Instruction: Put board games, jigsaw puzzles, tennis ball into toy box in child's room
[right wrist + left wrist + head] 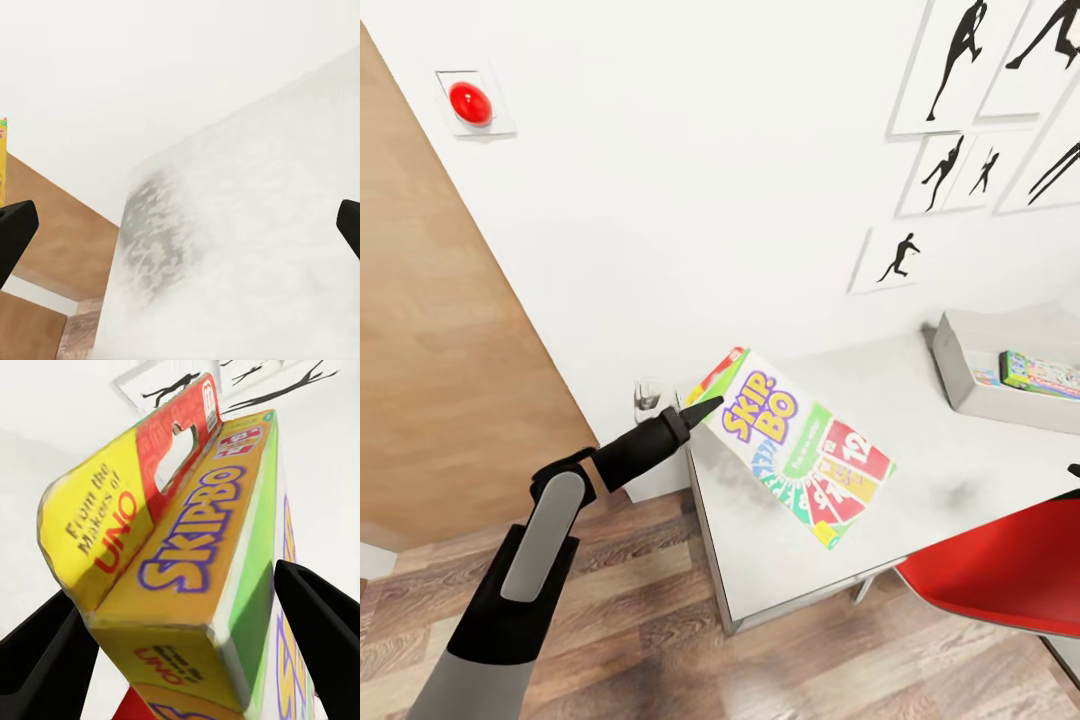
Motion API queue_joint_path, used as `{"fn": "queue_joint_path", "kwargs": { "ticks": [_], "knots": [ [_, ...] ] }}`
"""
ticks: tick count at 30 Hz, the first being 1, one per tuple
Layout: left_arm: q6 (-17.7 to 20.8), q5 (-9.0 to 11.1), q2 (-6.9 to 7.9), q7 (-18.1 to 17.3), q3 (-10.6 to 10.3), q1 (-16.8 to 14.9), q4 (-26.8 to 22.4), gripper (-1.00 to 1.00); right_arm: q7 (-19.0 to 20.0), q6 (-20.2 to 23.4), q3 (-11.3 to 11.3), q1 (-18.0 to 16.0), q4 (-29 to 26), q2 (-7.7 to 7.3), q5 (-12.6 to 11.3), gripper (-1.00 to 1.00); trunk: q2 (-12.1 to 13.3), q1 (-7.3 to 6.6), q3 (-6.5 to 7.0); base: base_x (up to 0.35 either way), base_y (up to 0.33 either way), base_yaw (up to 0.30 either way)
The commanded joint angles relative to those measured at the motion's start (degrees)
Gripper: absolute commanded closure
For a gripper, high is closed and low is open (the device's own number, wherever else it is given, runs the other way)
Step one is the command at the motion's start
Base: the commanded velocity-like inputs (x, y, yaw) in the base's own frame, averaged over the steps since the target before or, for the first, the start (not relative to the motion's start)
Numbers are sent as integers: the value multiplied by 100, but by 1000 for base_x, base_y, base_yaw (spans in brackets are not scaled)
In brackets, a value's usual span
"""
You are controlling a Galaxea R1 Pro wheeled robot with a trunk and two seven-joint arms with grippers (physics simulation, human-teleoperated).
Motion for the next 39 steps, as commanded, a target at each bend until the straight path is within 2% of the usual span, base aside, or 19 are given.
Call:
{"fn": "queue_joint_path", "kwargs": {
  "ticks": [1, 7, 14, 23, 39],
  "knots": [
    [19, 9, -22, -10, 53, 11, -4, 100, 12, 26, -9, -5, 1, -4, -2, -100, -9, 3, 1, 0, 0, 0],
    [-2, 72, -140, -10, 248, 87, -11, 100, 9, 26, -39, -5, 1, -9, -2, -100, -9, 3, 56, 0, 0, 0],
    [-9, 106, -227, -1, 332, 129, -14, 100, 8, 20, -56, -5, 1, -13, -2, -100, -9, 3, 121, 0, 0, 0],
    [-20, 279, -257, -117, 351, 149, -15, 100, 6, 18, -67, -5, 1, -22, -2, -100, -9, 3, 204, -1, -1, 0],
    [-37, 360, -246, -207, 302, 156, -22, 100, -1, 11, -70, -5, 1, -28, 1, -100, -9, 3, 346, -151, -128, 0]
  ]
}}
